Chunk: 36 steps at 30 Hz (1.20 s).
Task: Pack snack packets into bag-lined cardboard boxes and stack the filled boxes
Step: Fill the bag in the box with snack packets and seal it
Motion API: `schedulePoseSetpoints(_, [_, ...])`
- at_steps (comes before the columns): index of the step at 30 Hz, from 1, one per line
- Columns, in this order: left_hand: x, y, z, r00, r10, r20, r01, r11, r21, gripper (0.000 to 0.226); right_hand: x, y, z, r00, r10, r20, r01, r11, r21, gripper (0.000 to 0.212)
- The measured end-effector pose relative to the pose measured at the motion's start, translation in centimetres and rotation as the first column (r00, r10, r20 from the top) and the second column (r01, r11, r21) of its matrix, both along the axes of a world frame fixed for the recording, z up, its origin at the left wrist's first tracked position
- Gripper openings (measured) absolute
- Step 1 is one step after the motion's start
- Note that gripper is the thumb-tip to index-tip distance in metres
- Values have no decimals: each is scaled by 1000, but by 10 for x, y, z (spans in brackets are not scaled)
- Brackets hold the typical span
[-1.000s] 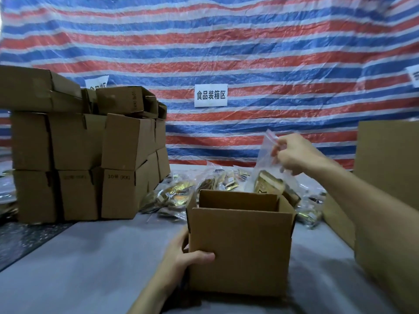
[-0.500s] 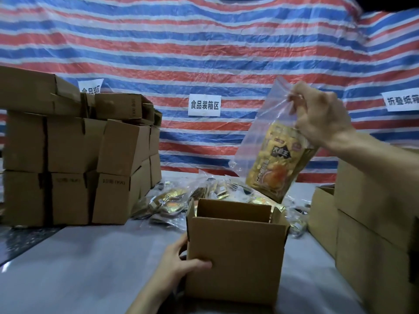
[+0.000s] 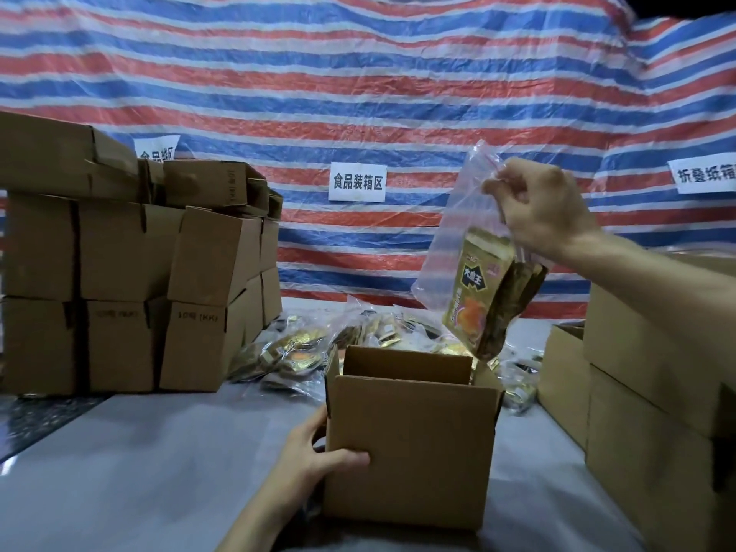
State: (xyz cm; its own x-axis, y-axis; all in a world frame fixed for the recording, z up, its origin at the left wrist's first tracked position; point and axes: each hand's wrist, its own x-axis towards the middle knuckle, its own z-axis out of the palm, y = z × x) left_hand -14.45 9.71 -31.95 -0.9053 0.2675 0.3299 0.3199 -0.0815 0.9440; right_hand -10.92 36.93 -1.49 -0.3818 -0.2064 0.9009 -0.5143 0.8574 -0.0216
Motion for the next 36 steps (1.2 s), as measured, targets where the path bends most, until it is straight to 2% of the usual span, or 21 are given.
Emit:
schedulePoseSetpoints(3, [1, 0, 2, 1000, 9, -3, -9, 1000, -4, 98, 2, -2, -3, 994, 96, -51, -93, 994, 58, 17])
schedulePoseSetpoints(10, [4, 1, 4, 1000, 2, -1, -2, 1000, -4, 78, 3, -14, -6, 965, 245, -97, -230, 962, 145, 24])
schedulePoseSetpoints(17, [5, 2, 5, 1000, 9, 11, -9, 1000, -4, 77, -11, -30, -17, 958, 260, -118, -212, 925, 315, 20])
schedulePoseSetpoints(23, [8, 1, 6, 999, -10, 37, 9, 1000, 13, 75, -26, -23, -8, 955, 200, -218, -162, 970, 181, 25])
schedulePoseSetpoints(31, [9, 2, 9, 999, -6, 32, 6, 1000, 12, 76, -32, -17, -29, 951, 264, -159, -223, 945, 238, 23])
schedulePoseSetpoints(36, [8, 2, 8, 1000, -3, 25, 2, 1000, 22, 73, -34, -11, -48, 945, 320, -72, -278, 897, 343, 21])
